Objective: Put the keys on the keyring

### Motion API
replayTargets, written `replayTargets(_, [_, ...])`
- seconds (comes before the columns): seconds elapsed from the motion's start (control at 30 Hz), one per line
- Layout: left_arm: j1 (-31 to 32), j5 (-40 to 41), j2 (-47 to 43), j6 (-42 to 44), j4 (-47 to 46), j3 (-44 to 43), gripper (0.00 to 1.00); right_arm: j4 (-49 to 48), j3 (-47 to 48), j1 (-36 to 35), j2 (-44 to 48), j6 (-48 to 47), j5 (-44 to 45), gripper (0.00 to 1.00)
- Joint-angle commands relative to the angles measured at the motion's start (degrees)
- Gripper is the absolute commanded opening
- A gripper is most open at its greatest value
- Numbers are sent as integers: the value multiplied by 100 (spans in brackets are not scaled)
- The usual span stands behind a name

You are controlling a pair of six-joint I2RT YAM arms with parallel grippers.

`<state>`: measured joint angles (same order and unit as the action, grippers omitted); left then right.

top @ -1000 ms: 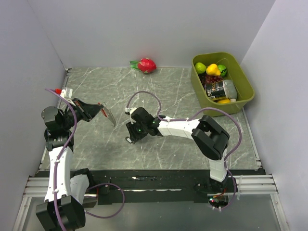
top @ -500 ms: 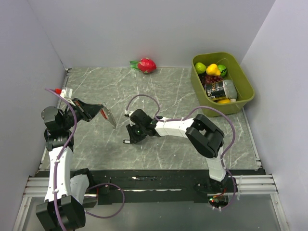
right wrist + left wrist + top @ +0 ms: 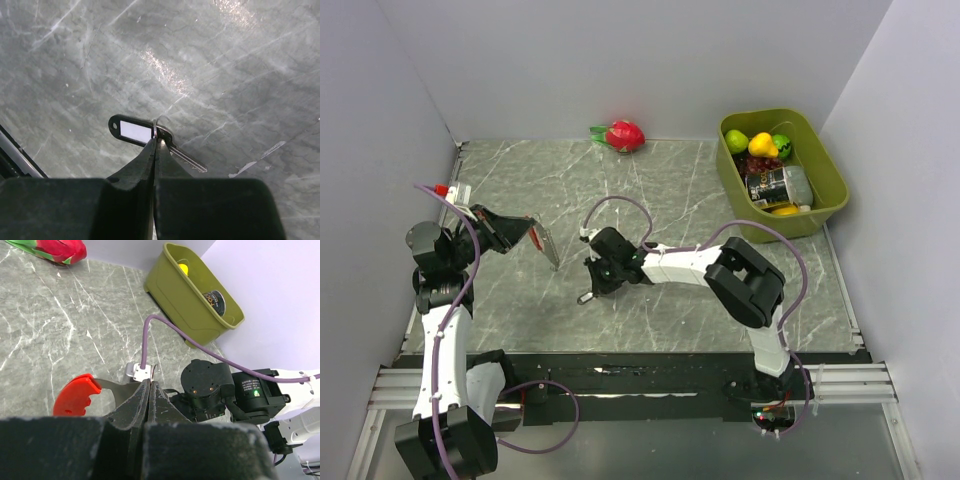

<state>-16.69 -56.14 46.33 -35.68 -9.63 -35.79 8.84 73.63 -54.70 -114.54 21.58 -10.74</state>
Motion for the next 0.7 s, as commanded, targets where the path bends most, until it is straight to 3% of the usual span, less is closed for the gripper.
replayTargets(0.0, [-27, -152, -97, -62, -268, -33, 1, -286, -208, 20, 449, -101, 151, 0])
replayTargets(0.4, [-19, -205, -62, 131, -136, -86, 1, -620, -999, 310, 1811, -541, 125, 0])
replayTargets(0.67, [270, -134, 184, 543, 268, -279, 1, -1331, -1939, 960, 2945, -524, -910, 0])
